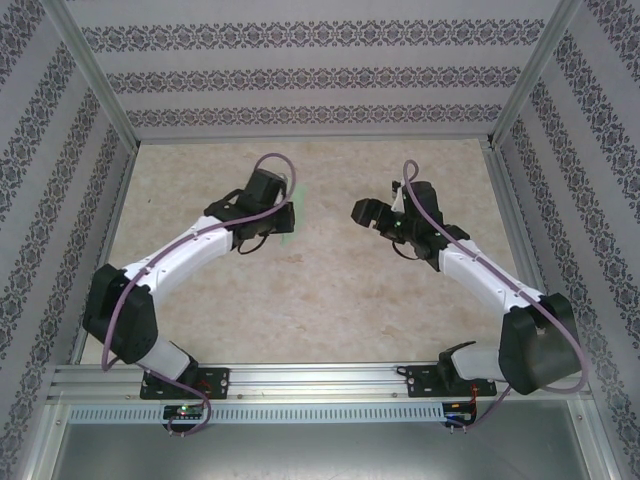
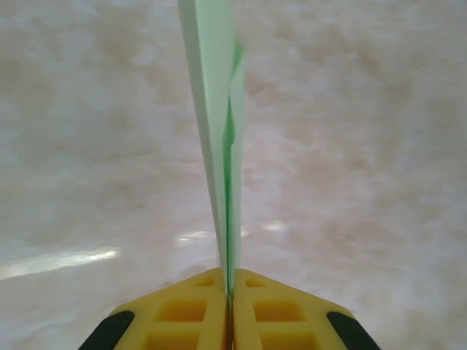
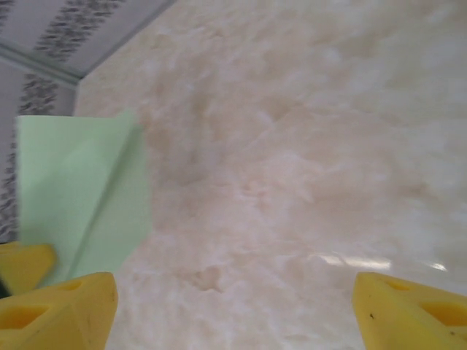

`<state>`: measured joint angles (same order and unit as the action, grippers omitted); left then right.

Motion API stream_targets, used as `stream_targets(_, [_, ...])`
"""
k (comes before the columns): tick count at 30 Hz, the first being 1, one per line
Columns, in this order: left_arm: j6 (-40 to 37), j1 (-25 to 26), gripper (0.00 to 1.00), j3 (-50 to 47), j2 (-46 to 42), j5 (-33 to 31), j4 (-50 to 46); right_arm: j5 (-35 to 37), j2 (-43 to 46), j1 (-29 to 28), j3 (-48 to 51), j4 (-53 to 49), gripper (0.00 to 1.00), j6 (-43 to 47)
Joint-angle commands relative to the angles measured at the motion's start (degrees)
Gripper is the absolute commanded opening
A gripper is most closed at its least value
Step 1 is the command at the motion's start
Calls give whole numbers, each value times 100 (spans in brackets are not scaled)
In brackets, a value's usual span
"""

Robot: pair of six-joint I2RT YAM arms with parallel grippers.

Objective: Fold a paper plane with a square sheet of paper (pick it up from the middle)
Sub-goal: Turn over the paper at the center of the table.

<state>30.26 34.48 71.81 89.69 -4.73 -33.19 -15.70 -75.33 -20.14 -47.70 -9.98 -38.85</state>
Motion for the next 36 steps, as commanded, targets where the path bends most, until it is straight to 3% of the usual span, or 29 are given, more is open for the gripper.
stream_targets(1, [-393, 431, 13, 508, 578, -2389, -1662, 852, 243, -38, 268, -295, 84, 226])
stream_targets(4, [-290, 688, 15, 932, 1121, -2664, -1849, 1020, 444, -12, 543, -210, 85, 51])
stream_targets(7, [-200, 896, 18, 1313, 1700, -2523, -1811, 1133, 633, 10, 788, -114, 85, -122])
stream_targets(10, [5, 1006, 20, 1513, 2220, -1699, -1374, 1282, 762, 19, 982, -76, 84, -308])
stream_targets(13, [328, 1019, 29, 1692, 2647, -861, -978, 1357, 896, 51, 1163, -11, 83, -492])
stream_targets(16, [442, 1008, 35, 1675, 2650, -314, -574, 1407, 1045, 51, 1278, -10, 82, -578])
stream_targets(18, [483, 928, 44, 1618, 2510, 54, -356, 1361, 1081, 40, 1299, 0, 82, -563])
stream_targets(25, [804, 296, 62, 736, 1623, 1312, 807, 1463, 742, -588, 1059, 147, 77, -504])
stream_targets(28, [839, -146, 70, 273, 1159, 1165, 922, 1490, 168, -1119, 702, 241, 69, -637])
stream_targets(32, [978, -865, 81, -435, 571, 950, 936, 1557, -878, -1947, -43, 253, 50, -892])
stream_targets(36, [1124, -1489, 87, -1141, 120, 1096, 1186, 1529, -1821, -2557, -787, 388, 40, -1003])
